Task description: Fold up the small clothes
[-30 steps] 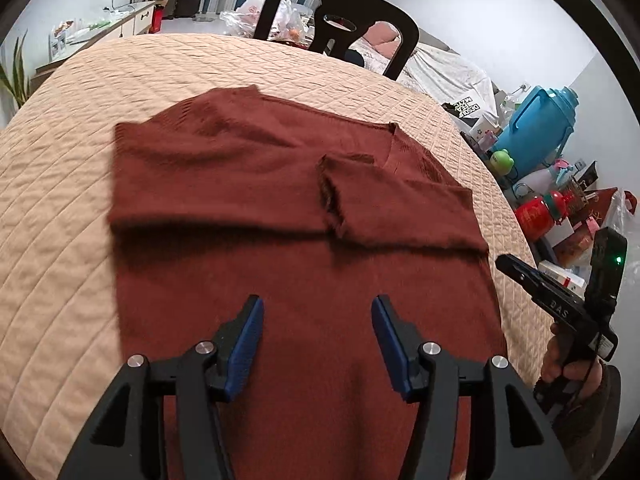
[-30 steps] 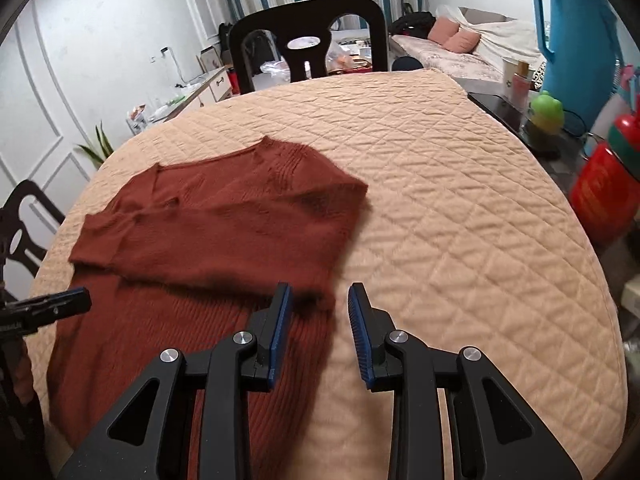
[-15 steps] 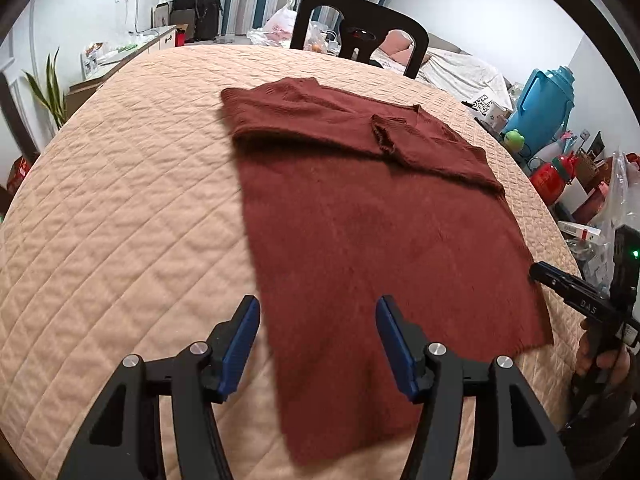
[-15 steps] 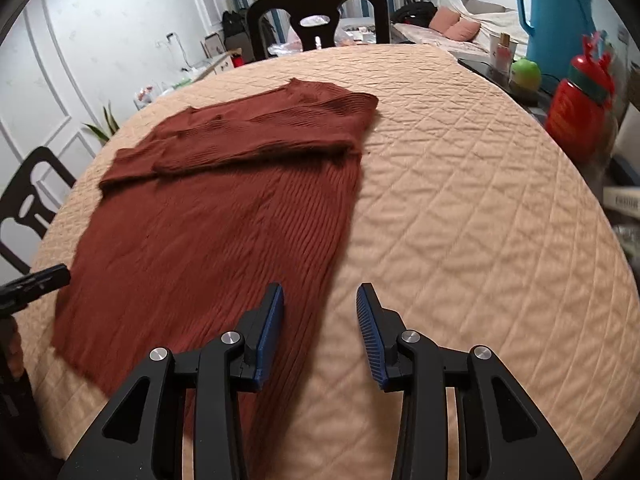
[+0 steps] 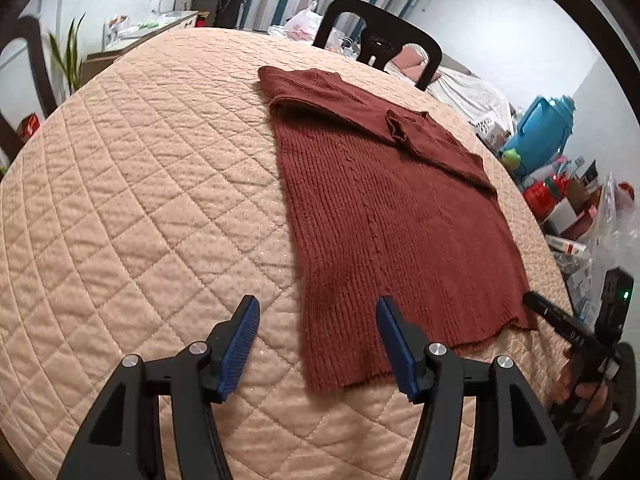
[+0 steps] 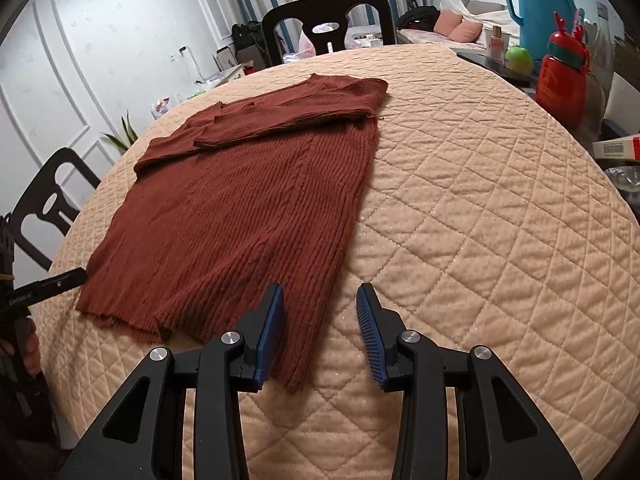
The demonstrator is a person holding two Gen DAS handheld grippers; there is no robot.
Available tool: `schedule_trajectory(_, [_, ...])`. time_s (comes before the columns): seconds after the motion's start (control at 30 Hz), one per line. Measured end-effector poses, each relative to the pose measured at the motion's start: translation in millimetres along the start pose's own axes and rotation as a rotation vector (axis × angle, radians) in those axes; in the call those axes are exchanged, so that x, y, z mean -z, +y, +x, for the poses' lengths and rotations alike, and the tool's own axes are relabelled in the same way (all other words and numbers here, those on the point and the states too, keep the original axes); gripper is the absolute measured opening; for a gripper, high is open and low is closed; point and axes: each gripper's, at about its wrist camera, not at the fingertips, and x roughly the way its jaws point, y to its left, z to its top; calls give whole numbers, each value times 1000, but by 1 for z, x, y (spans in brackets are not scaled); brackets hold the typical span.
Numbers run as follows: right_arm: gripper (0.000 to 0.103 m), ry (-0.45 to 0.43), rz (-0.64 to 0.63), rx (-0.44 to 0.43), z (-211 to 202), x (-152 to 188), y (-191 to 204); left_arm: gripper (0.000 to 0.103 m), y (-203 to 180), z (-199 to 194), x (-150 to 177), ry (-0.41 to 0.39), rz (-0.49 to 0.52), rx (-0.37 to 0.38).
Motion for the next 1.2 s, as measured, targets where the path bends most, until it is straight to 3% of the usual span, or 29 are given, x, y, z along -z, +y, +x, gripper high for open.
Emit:
schedule_trajectory(0.2, [39,-12,-23,-16,-3,6,4,63,1,-1,5,13,-36,14])
schedule_trajectory(0.27, [27,-21,-29,-18,-4,8,4,63,2,0,4,18,-54,20])
schedule_trajectory(0.4, [19,-32,-19,-69,-6,11,1,63,-2,-1,7,30,-58,14])
schedule_trajectory(0.63, [15,-28,-19,-88,-6,16,1,61,-6,-2,11,37,-64,49])
schedule_trajectory(0.7, [15,-25,-17,-90,-6,17,1,52,-9,-2,13,44,-60,54])
schedule_trajectory(1.07, [16,-20,38,-117,-5,18,-4,44,-7,-2,15,25,-69,34])
schedule_trajectory(1.2, [16,-26,36,-112,-6,18,-3,28,-7,3,16,44,-79,63])
